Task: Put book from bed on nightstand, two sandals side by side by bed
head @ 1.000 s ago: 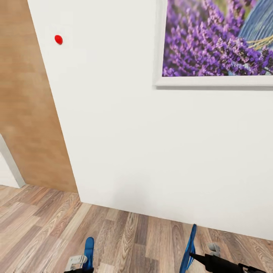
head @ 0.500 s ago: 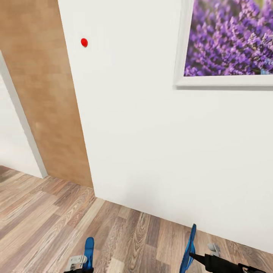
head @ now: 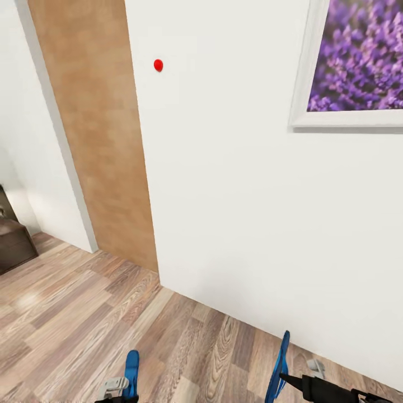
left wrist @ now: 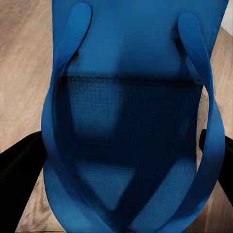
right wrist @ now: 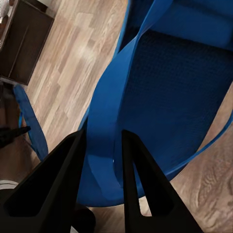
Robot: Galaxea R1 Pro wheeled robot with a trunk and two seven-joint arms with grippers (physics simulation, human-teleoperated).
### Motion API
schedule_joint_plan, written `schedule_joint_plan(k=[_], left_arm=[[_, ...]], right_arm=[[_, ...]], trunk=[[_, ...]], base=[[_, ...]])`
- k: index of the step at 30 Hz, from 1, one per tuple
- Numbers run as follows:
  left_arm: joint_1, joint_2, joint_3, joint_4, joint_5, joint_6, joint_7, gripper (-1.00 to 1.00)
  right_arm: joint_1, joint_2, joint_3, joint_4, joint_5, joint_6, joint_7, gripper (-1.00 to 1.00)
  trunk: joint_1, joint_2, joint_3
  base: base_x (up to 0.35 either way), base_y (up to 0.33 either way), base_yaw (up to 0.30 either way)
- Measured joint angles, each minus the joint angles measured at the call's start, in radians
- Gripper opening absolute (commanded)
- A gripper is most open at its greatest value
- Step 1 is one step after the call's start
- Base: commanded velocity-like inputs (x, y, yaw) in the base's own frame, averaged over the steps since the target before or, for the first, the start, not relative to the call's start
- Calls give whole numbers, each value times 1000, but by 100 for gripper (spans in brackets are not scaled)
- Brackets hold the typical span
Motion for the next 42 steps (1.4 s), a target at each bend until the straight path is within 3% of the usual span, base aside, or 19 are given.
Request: schedule_joint_plan(k=[16,42], left_arm=[[0,0,0,1,0,0,0,-100],[0,0,0,1,0,0,0,-100]], right_arm=[[0,0,0,0,0,0,0,-100],[0,0,-2,0,0,0,1,-100]], trunk=[[0,0,0],[0,0,0]], base=[[2,0,269],[99,-38,269]])
